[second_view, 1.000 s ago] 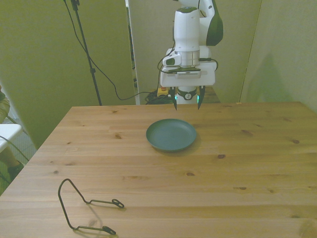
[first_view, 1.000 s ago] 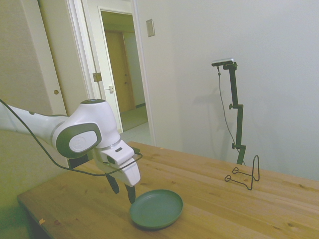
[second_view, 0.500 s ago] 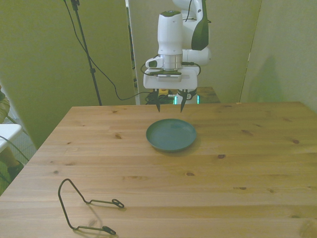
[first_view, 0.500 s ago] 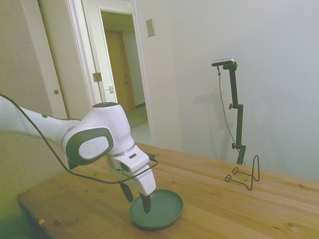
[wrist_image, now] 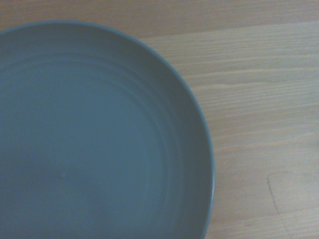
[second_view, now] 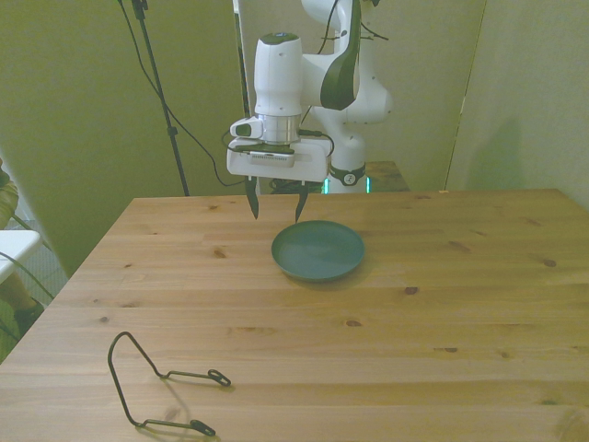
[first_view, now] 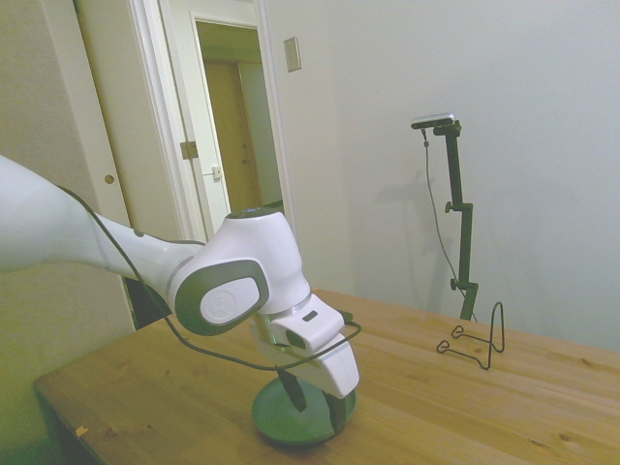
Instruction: Load the plate
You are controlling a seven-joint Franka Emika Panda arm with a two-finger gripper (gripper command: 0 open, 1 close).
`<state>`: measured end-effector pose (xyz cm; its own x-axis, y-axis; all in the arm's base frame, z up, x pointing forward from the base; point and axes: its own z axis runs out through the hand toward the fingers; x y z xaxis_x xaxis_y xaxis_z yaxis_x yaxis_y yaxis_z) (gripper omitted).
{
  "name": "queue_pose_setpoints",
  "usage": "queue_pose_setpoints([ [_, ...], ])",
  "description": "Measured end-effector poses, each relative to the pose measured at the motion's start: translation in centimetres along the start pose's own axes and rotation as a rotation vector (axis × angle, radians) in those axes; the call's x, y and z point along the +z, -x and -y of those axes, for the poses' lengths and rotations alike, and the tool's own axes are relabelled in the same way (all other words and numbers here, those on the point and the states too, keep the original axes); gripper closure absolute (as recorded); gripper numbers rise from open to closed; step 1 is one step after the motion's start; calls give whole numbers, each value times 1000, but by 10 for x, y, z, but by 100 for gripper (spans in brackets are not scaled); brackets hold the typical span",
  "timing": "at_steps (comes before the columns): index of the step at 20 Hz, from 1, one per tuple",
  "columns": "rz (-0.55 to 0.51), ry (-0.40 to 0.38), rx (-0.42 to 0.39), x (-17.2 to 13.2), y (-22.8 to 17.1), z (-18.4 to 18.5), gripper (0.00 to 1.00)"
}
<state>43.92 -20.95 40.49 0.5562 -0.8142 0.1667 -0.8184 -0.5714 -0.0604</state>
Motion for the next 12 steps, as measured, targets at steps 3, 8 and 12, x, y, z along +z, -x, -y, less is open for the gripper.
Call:
queue_pose_setpoints([
  [3, 2, 9, 10, 8, -13, 0, 0],
  [8, 4, 14, 18, 19, -21, -22, 0],
  [12, -8, 9, 27, 19, -27, -30, 0],
])
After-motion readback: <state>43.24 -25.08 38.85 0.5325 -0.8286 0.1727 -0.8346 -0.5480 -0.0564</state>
